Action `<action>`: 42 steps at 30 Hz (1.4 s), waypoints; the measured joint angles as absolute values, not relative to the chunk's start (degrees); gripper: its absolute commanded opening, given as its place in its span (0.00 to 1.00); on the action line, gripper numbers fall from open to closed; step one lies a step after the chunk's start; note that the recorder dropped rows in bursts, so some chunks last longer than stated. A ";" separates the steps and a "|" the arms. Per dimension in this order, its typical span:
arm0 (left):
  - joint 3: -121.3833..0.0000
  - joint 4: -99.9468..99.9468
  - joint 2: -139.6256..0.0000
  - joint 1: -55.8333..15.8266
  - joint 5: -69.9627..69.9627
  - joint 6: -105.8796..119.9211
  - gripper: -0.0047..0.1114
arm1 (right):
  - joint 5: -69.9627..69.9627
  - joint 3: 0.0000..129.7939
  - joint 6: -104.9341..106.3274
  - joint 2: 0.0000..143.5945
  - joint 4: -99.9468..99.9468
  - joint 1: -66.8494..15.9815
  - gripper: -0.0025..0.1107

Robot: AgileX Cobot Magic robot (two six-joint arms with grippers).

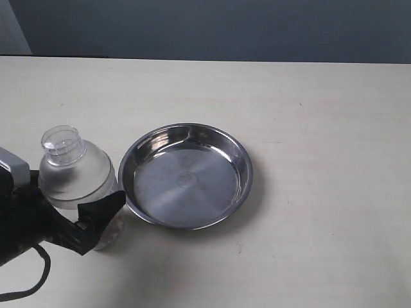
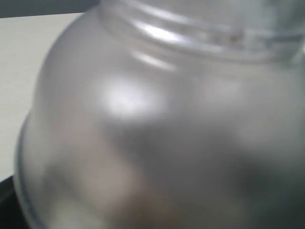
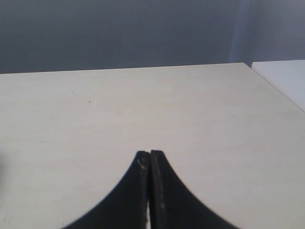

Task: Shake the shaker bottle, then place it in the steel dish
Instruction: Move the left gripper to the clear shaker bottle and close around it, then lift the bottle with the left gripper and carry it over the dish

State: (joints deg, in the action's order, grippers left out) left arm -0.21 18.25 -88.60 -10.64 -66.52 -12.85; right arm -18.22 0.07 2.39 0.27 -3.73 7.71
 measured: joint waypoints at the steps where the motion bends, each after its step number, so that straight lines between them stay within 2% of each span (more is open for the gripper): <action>1: -0.21 18.70 -88.60 -10.64 -66.58 -12.85 0.84 | -18.22 0.07 2.39 0.27 -3.73 7.71 0.01; 14: -0.21 18.85 -88.60 -10.64 -63.87 -11.81 0.83 | -18.22 0.07 2.39 0.27 -3.73 7.71 0.01; 23: -0.21 17.86 -88.60 -10.64 -63.87 -11.07 0.77 | -18.22 0.07 2.39 0.27 -3.73 7.71 0.01; 25: -0.60 17.86 -88.60 -10.64 -63.12 -11.07 0.69 | -18.22 0.07 2.39 0.27 -3.73 7.71 0.01; 29: -0.85 17.86 -88.60 -10.64 -62.83 -11.07 0.26 | -18.22 0.07 2.39 0.27 -3.73 7.71 0.01; 30: -0.85 17.97 -88.60 -10.64 -62.83 -11.07 0.12 | -18.22 0.07 2.39 0.27 -3.73 7.71 0.01; 31: -0.85 17.97 -88.60 -10.64 -62.83 -11.07 0.07 | -18.22 0.07 2.39 0.27 -3.73 7.71 0.01; 32: -0.85 17.97 -88.60 -10.64 -62.83 -11.07 0.05 | -18.22 0.07 2.39 0.27 -3.73 7.71 0.01; 42: -0.87 17.85 -88.60 -10.64 -62.46 -11.07 0.04 | -18.22 0.07 2.39 0.27 -3.73 7.71 0.01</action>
State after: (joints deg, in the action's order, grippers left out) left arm -0.87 17.85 -88.60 -10.64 -62.46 -11.07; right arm -18.22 0.07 2.39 0.27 -3.73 7.71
